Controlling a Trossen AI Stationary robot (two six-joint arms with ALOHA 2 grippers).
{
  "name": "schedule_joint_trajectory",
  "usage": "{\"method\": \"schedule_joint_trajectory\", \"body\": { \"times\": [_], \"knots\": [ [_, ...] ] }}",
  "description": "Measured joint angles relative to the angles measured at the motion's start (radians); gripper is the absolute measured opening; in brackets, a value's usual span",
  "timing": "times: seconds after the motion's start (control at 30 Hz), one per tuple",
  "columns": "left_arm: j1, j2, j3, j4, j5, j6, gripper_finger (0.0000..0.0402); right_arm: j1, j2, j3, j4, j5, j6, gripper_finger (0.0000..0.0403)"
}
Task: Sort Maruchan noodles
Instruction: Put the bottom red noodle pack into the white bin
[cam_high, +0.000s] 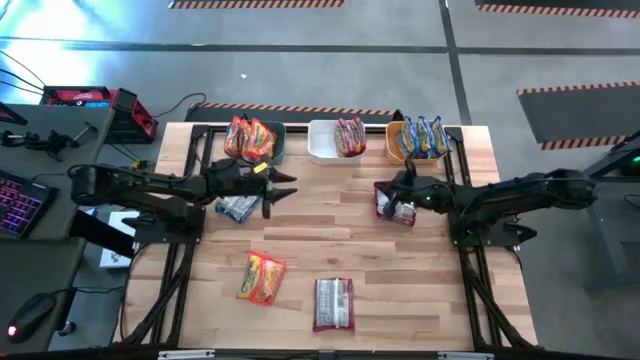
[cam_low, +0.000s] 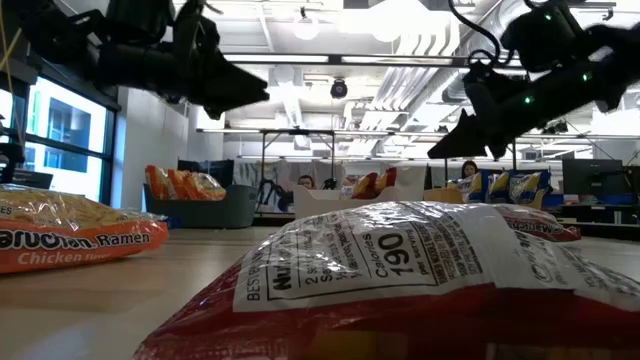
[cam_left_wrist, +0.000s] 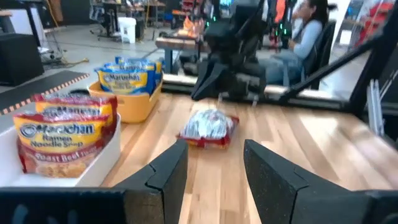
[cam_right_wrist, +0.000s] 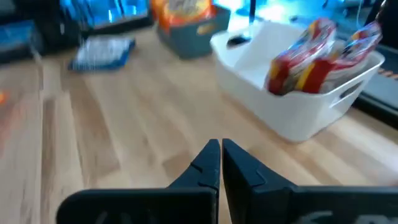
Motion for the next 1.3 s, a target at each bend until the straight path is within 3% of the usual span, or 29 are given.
{"method": "schedule_joint_trajectory", "body": {
  "times": [0.27,0.4,0.63,0.77,0.87,1.07,1.3],
  "knots": [
    [-0.065,0.164,0.0,0.006,0.0,-0.044,0.0144,0.158,0.028,0.25,-0.508,0.018,0.052,0.0026],
    [-0.108,0.238,0.0,0.092,0.0,-0.046,0.0144,0.242,0.062,0.313,-0.679,0.04,0.169,0.008],
    [-0.151,0.316,0.013,0.175,0.0,-0.034,0.0144,0.382,0.196,0.382,-0.797,0.082,0.316,0.0194],
    [-0.15,0.34,0.03,0.175,0.0,-0.074,0.0144,0.407,0.284,0.444,-1.03,0.158,0.43,0.0231],
    [-0.15,0.351,0.039,0.174,-0.001,-0.075,0.0144,0.424,0.37,0.474,-1.154,0.212,0.437,0.024],
    [-0.15,0.354,0.045,0.175,-0.004,-0.074,0.0144,0.465,0.541,0.524,-1.226,0.336,0.358,0.0241],
    [-0.15,0.354,0.045,0.174,-0.004,-0.073,0.0144,0.461,0.674,0.569,-1.243,0.355,0.354,0.0238]
  ]
}}
